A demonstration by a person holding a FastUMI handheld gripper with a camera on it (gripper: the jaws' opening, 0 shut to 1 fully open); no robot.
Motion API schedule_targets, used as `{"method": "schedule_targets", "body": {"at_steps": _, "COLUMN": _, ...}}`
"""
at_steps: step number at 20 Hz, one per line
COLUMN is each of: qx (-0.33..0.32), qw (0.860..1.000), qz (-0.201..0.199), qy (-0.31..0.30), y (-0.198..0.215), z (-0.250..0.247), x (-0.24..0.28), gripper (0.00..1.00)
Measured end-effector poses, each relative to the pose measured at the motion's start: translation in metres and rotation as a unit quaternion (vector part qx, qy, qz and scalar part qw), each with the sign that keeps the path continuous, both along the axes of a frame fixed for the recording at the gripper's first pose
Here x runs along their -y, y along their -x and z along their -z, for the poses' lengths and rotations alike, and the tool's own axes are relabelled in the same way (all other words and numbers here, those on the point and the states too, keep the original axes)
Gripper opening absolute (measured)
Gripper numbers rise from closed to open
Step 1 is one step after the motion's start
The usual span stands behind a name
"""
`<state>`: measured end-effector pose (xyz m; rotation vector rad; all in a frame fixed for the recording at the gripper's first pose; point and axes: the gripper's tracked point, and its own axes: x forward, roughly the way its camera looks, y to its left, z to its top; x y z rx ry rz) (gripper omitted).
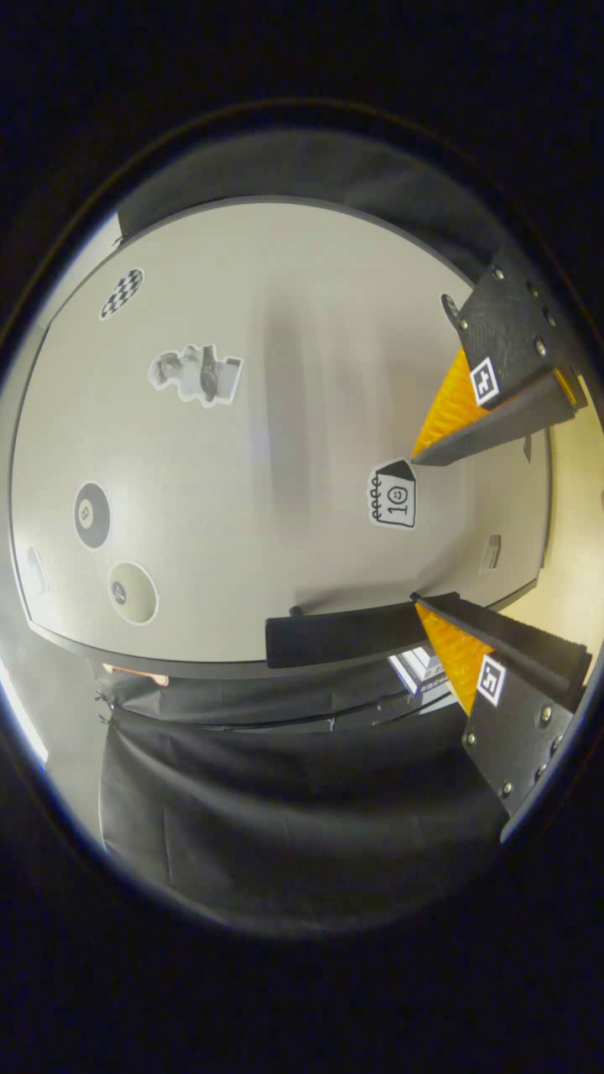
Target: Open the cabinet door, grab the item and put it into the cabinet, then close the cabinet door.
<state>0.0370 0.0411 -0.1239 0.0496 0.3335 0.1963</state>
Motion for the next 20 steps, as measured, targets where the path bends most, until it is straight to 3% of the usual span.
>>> {"method": "schedule_targets", "body": {"at_steps": 8, "qx": 0.004, "qw": 1.000, "qz": -0.006, "qy": 0.004, "y": 0.004, "z": -0.005, "x": 0.000, "gripper": 0.93}}
{"method": "schedule_targets", "body": {"at_steps": 16, "qx": 0.094, "qw": 0.995, "qz": -0.025, "qy": -0.036, "y": 0.048, "z": -0.101, "x": 0.001, "gripper": 0.92}}
{"method": "schedule_targets", "body": {"at_steps": 20, "qx": 0.120, "qw": 0.992, "qz": -0.025, "qy": -0.027, "y": 0.065, "z": -0.120, "x": 0.010, "gripper": 0.92}}
